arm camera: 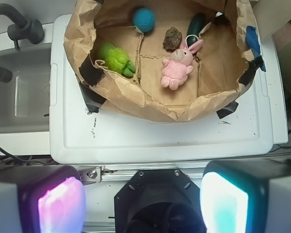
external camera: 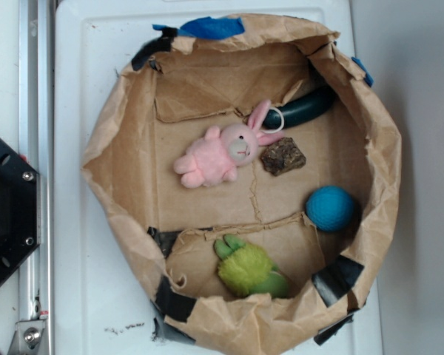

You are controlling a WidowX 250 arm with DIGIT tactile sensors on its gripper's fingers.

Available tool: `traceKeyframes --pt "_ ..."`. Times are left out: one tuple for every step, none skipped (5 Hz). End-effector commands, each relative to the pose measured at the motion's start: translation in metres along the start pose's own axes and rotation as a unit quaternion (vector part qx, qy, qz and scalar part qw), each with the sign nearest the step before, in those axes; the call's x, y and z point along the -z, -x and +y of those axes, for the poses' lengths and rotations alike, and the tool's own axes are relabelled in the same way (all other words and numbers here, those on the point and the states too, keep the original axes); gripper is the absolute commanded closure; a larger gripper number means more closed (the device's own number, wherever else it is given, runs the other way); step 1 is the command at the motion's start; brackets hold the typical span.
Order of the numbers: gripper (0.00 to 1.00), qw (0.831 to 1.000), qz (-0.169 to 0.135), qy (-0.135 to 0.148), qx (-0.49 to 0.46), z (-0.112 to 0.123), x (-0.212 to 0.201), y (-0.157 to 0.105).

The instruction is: Grab the blue ball.

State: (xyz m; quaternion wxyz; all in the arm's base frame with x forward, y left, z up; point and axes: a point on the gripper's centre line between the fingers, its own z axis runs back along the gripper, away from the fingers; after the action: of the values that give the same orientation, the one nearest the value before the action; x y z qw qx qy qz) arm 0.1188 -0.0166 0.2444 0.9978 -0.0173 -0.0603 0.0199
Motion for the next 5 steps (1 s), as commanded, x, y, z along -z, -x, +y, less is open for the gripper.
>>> traceKeyframes --pt "0.00 1.000 0.000 0.000 0.000 0.000 0.000 0.000" --pt "0.00 0.999 -0.029 0.032 0.010 0.007 0.021 -0.040" --pt "0.00 0.998 -0.060 0.018 0.002 0.019 0.037 -0.072" --pt "0.00 0.998 -0.055 0.013 -0.013 0.030 0.062 -0.093" --pt "0.00 0.999 -0.048 0.005 -0.009 0.028 0.074 -0.106"
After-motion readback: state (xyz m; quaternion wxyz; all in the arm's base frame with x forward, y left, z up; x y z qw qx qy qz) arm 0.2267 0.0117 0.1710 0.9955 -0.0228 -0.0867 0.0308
